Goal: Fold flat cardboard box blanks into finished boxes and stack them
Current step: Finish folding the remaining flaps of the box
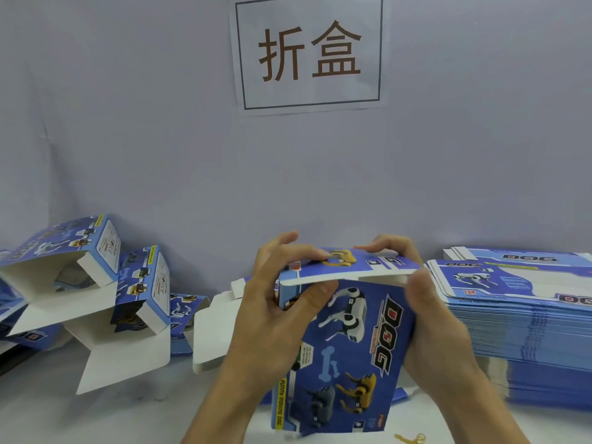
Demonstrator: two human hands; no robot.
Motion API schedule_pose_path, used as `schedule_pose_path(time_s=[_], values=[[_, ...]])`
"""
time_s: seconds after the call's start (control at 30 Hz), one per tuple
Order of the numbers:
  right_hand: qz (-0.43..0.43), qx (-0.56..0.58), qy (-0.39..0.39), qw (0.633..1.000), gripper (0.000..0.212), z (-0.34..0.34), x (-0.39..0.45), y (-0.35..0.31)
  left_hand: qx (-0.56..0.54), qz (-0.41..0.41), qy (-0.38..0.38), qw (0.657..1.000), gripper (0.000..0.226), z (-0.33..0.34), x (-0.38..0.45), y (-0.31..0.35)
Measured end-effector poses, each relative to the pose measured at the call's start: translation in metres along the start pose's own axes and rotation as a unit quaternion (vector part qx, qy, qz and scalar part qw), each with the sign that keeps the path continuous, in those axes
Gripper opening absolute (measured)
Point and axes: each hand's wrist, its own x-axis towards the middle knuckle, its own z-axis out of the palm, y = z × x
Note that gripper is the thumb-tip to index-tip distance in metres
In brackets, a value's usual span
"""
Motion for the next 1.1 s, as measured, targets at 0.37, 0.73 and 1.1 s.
schedule_pose_path(time_s=[0.37, 0.73, 1.1], values=[[0.008, 0.009, 0.008, 1.000, 0.042, -0.001, 0.002, -0.005, -0.027, -0.017, 0.033, 0.999, 0.026, -0.004, 0.002, 0.003], [-0.002, -0.069, 0.041, 0.997, 0.049, -0.003, 0.003, 0.003, 0.022, -0.004, 0.035, 0.999, 0.028, -0.010, 0.000, -0.004], [0.105, 0.120, 0.207, 0.965, 0.051, -0.028, 0.004, -0.024, 0.139, -0.276, -0.360, 0.881, 0.059, -0.047, -0.002, 0.012]])
